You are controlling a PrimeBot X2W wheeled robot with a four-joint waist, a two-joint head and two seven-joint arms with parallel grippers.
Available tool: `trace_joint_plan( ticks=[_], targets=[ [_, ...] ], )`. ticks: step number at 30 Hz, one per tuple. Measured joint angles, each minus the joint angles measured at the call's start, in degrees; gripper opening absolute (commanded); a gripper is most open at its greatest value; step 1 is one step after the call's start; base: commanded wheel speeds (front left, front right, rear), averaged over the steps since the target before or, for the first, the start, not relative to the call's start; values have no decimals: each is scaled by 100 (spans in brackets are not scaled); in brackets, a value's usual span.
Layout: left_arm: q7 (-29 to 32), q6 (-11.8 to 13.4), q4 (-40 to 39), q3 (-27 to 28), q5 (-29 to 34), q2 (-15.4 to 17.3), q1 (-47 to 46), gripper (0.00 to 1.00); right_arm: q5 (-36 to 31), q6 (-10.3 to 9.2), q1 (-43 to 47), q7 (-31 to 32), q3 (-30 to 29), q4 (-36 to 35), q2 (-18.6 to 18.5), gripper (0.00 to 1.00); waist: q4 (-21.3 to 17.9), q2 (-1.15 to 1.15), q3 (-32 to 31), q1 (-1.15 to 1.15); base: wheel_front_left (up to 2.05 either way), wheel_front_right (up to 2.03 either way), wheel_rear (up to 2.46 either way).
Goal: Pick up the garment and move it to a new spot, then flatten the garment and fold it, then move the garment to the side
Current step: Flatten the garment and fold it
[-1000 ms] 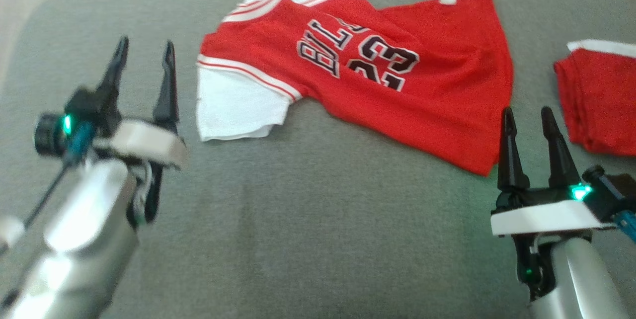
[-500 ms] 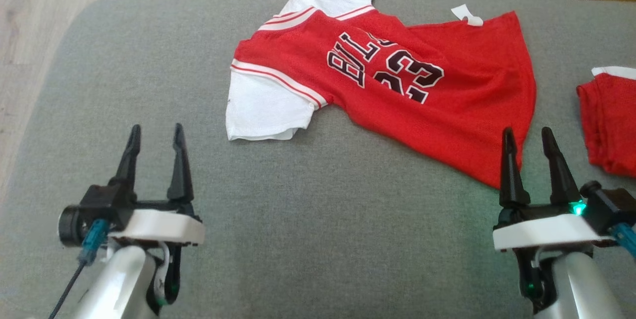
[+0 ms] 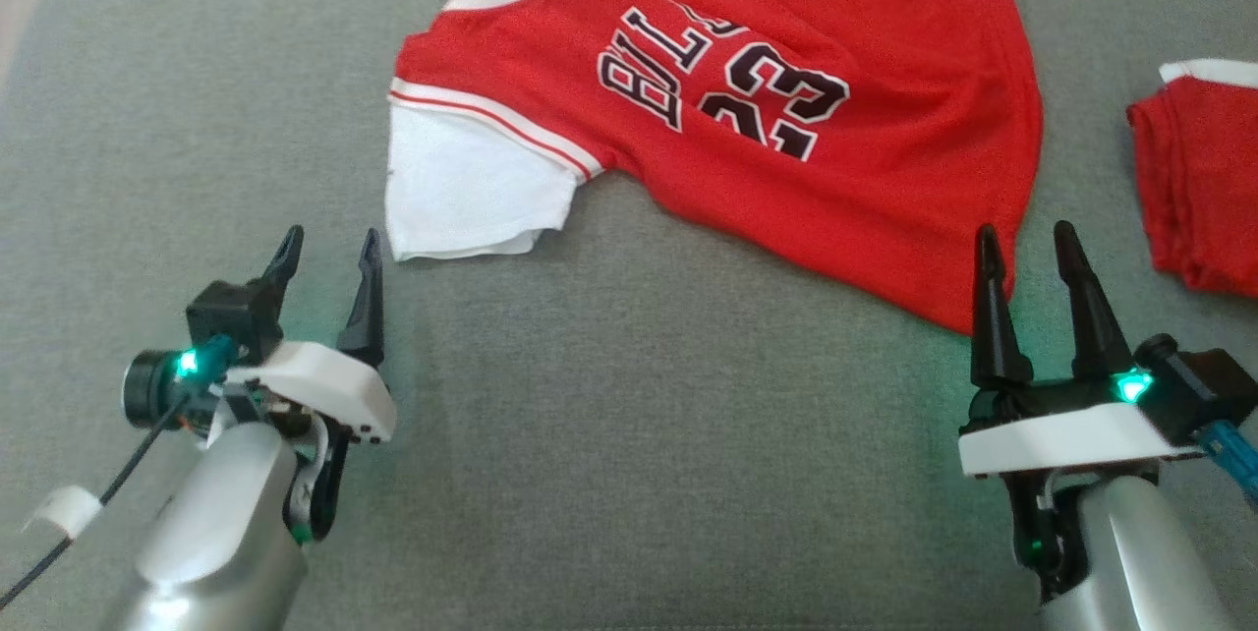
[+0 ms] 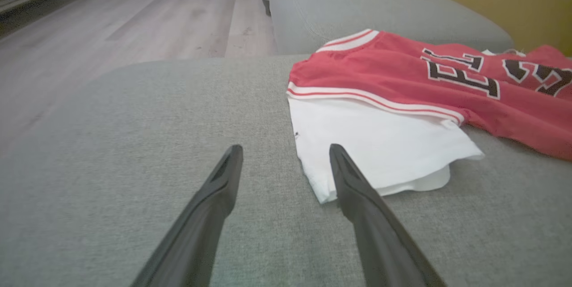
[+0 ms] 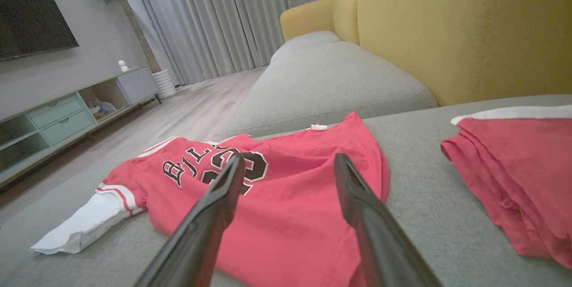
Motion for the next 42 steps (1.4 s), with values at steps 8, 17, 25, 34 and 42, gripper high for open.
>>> trace_joint_plan(
  ticks=[8, 17, 25, 34, 42],
  targets=[
    [112, -338, 659, -109, -58, -33, -471, 100, -1, 0, -85, 0, -11, -25, 0, 100, -266, 0, 268, 0, 0, 0, 0],
    [567, -310, 1373, -141, -113, -52, -867, 100, 43, 0, -110, 0, 64, -55, 0, 100, -538, 0, 414, -1, 0, 0, 0],
    [836, -602, 1502, -285, -154, -88, -1104, 0, 43, 0, -157, 0, 27, -40, 0, 100, -616, 0, 396, -1, 0, 0, 0],
    [-8, -458, 1311, -126, -356, -259, -594, 0, -108, 0, -122, -7, -224, 399, 1, 100, -570, 0, -155, -2, 0, 0, 0],
    [-471, -198, 392, 59, -356, -229, -472, 0, -224, 0, 17, -7, -432, 1088, 2, 100, -320, 0, -339, -2, 0, 0, 0]
  ],
)
